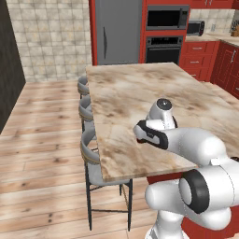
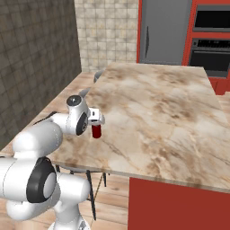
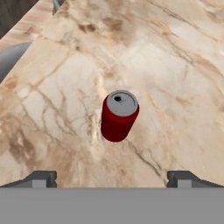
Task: Four empty soda cans are scattered around the kitchen. Gather all the cans and cluster them next to the stove for recycling.
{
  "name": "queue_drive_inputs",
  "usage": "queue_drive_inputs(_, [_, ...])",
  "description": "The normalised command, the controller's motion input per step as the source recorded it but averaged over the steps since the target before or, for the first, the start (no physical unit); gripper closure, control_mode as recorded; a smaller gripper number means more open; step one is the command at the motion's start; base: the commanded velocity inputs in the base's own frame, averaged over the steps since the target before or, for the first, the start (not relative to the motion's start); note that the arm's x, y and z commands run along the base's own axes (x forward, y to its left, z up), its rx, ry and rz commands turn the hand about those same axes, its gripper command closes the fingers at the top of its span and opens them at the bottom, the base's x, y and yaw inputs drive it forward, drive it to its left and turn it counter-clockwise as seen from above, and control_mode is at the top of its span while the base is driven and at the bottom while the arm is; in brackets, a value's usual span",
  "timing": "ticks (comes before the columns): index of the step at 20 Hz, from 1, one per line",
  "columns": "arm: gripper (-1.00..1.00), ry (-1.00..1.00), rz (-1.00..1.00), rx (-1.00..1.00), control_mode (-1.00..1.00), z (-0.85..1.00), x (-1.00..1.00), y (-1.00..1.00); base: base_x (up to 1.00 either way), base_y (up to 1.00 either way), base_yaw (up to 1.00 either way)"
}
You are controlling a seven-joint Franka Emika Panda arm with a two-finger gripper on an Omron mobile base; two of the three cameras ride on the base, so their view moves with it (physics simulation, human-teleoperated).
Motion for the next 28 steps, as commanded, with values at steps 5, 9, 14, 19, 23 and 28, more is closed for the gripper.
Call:
queue_drive_inputs(5, [-1.0,0.0,0.0,0.02,-1.0,-0.03,0.12,-0.05,0.0,0.0,0.0])
queue_drive_inputs(9, [-1.0,0.0,0.0,0.04,-1.0,-0.13,0.18,-0.04,0.0,0.0,0.0])
queue_drive_inputs(14, [-1.0,0.0,0.0,0.03,-1.0,-0.15,0.15,0.0,0.0,0.0,0.0])
queue_drive_inputs(19, [-1.0,0.0,0.0,0.02,-1.0,-0.12,0.12,0.0,0.0,0.0,0.0])
queue_drive_inputs(23, [-1.0,0.0,0.0,0.0,-1.0,-0.12,0.07,0.0,0.0,0.0,0.0])
queue_drive_inputs(28, [-1.0,0.0,0.0,0.0,-1.0,-0.13,0.09,0.0,0.0,0.0,0.0])
